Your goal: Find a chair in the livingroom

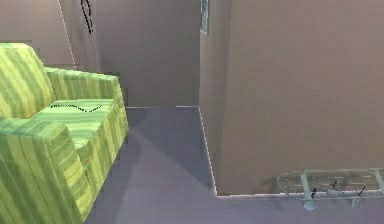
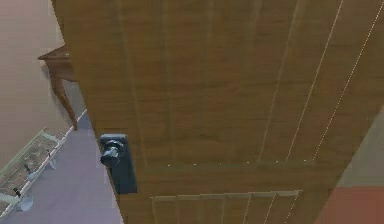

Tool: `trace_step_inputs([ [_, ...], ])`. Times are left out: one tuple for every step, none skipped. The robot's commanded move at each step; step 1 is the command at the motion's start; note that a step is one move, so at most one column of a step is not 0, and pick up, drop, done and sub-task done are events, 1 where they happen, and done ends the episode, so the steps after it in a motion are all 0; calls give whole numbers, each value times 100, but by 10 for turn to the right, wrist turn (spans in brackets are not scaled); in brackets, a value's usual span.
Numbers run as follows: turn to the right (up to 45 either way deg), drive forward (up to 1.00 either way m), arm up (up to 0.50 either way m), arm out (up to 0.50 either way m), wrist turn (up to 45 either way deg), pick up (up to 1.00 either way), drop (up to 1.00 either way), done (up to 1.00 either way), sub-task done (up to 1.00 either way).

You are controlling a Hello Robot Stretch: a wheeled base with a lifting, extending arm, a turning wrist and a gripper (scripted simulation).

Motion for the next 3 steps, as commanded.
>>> trace_step_inputs([
  [0, 35, 0, 0, 0, 0, 0, 0, 0],
  [450, 0, 0, 0, 0, 0, 0, 0, 0],
  [60, 0, 0, 0, 0, 0, 0, 0, 0],
])
